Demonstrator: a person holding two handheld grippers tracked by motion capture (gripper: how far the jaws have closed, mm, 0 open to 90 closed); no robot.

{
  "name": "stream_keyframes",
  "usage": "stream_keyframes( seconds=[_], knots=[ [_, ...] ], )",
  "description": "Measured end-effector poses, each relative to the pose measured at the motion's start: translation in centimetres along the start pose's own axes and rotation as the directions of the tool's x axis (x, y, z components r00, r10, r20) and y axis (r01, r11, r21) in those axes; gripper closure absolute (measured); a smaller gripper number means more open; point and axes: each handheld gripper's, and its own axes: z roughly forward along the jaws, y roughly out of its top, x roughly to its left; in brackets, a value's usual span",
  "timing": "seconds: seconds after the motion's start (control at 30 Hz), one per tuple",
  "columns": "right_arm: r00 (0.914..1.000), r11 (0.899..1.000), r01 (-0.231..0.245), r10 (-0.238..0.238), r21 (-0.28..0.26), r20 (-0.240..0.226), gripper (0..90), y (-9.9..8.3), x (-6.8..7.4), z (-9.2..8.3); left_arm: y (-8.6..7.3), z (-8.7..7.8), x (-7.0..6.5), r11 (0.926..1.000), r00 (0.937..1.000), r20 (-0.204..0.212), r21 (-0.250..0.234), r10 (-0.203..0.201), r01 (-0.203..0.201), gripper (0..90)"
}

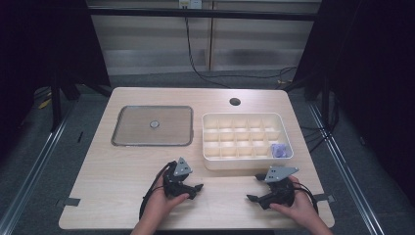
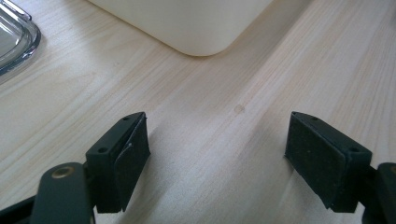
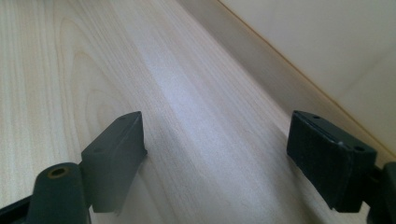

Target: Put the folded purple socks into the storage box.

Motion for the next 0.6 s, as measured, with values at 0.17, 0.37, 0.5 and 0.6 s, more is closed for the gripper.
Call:
stream_keyframes(
  seconds=[0.17,0.37,0.5,0.6],
  knots=[
    [1.0000,1.000,0.000,0.000,0.000,0.000,18.4,0.00,0.00,0.00,0.01,0.00,0.00,1.0000,1.0000,0.000,0.000,0.000,0.000,21.2],
    [1.0000,1.000,-0.001,0.001,0.000,-0.001,18.4,0.00,0.01,0.00,0.00,0.01,0.00,1.0000,1.0000,0.000,-0.002,0.000,0.000,21.2],
    [1.0000,1.000,-0.001,0.001,0.000,-0.001,18.4,0.00,0.01,0.00,-0.01,0.03,0.00,1.0000,1.0000,0.000,-0.005,-0.001,0.001,21.2],
    [1.0000,1.000,-0.001,0.001,0.000,-0.001,18.4,0.00,0.01,0.00,0.00,0.01,0.01,1.0000,1.0000,0.000,-0.001,0.001,-0.001,21.2]
  ],
)
